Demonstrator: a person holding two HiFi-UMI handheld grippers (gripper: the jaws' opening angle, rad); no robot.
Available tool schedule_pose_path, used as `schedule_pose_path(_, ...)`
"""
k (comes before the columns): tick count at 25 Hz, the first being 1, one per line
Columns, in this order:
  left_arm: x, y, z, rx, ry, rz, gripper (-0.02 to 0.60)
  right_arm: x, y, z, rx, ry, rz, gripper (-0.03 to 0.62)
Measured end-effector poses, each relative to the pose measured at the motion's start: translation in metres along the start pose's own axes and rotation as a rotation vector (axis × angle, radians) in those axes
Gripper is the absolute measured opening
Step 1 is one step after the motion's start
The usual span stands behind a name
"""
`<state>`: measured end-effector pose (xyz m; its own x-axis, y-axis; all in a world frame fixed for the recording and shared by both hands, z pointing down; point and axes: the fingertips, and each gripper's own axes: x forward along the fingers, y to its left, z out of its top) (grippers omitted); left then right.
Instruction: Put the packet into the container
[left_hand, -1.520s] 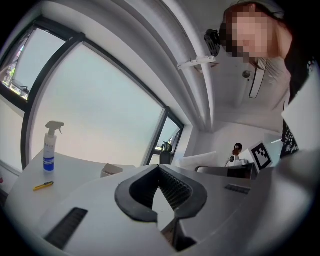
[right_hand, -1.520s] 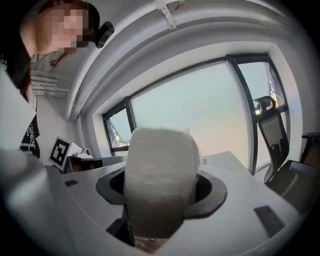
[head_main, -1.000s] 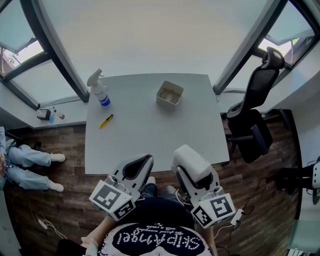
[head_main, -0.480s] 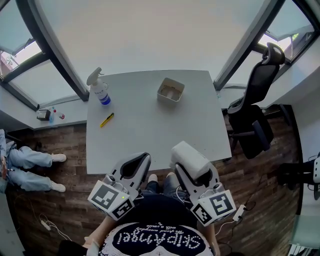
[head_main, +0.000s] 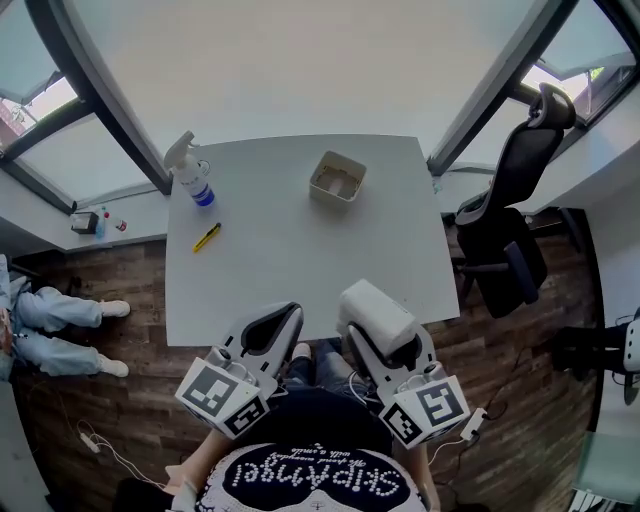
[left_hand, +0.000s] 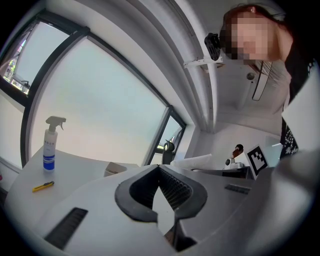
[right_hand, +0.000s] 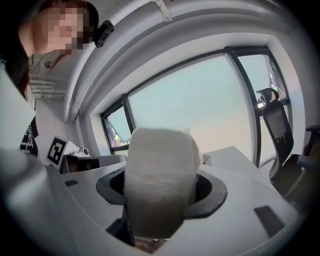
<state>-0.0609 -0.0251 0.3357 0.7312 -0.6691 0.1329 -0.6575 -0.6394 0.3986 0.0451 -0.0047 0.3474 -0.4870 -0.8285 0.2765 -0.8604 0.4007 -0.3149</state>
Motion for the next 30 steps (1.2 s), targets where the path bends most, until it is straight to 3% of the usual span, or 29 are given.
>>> schedule_pose_path(15,0.039,0.003,0.007,-0.001,0.006,0.012,0.008,0.024,-0.023,0.007,0.012,0.039,0.053,0.275)
schedule_pose_path(30,0.083,0.012,0.017,0.008,-0.019,0.074,0.008,0.042,-0.066,0.024,0.021,0.051,0.082,0.275)
